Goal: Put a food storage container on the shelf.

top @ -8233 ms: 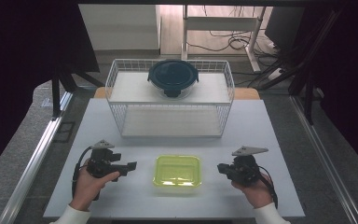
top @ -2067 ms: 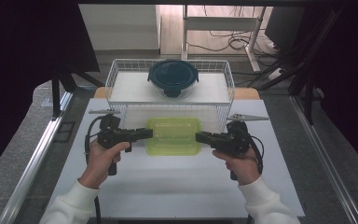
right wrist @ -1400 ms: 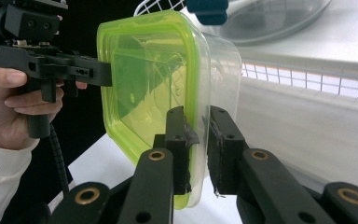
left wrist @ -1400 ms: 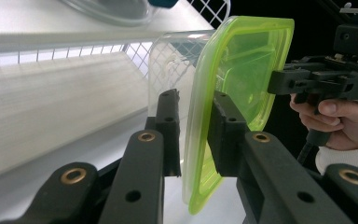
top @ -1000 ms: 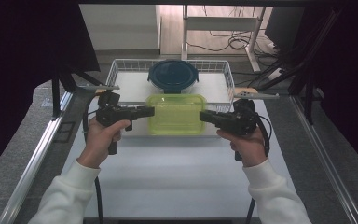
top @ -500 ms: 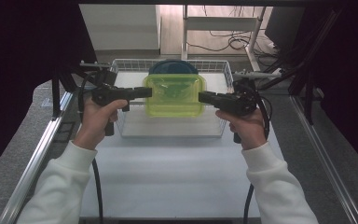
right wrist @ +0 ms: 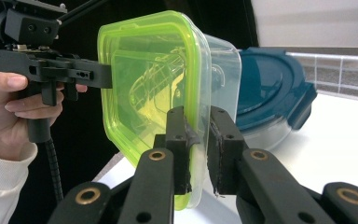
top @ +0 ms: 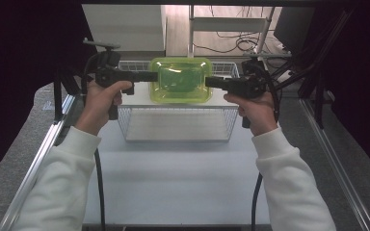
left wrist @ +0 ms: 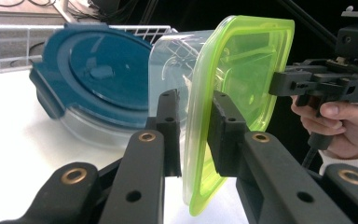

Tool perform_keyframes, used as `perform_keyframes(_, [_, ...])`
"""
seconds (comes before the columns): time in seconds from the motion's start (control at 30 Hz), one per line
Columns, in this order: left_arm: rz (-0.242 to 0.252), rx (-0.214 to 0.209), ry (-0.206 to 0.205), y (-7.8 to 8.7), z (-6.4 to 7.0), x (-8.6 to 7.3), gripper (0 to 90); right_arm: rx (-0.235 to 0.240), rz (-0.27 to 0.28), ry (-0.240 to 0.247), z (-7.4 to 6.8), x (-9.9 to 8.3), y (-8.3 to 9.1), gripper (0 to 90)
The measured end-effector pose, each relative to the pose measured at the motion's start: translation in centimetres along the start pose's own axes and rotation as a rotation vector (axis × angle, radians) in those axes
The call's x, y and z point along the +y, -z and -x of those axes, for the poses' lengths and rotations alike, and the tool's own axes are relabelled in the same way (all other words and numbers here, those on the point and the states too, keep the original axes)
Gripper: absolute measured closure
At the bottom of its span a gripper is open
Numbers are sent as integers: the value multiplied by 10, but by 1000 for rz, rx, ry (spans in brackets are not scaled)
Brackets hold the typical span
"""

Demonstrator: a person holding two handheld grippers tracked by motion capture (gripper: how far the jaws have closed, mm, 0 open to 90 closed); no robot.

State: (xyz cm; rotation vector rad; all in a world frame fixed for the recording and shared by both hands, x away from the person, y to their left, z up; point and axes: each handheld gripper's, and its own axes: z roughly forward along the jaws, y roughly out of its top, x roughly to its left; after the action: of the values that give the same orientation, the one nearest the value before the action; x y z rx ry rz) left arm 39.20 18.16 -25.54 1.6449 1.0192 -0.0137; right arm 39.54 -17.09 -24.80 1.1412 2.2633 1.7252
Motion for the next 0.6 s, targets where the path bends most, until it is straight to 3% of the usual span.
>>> perform_keyframes(0.17, [-10,14,7,-3,-6,18,763,-8,2,-18,8,15,-7,792])
perform_keyframes(0.4, [-26,14,51,-8,-20,32,762,-7,-10,-50,16,29,-19,792])
perform_keyframes(0.6, [-41,32,102,-22,-37,33,763,-10,-52,-151,37,31,-34,792])
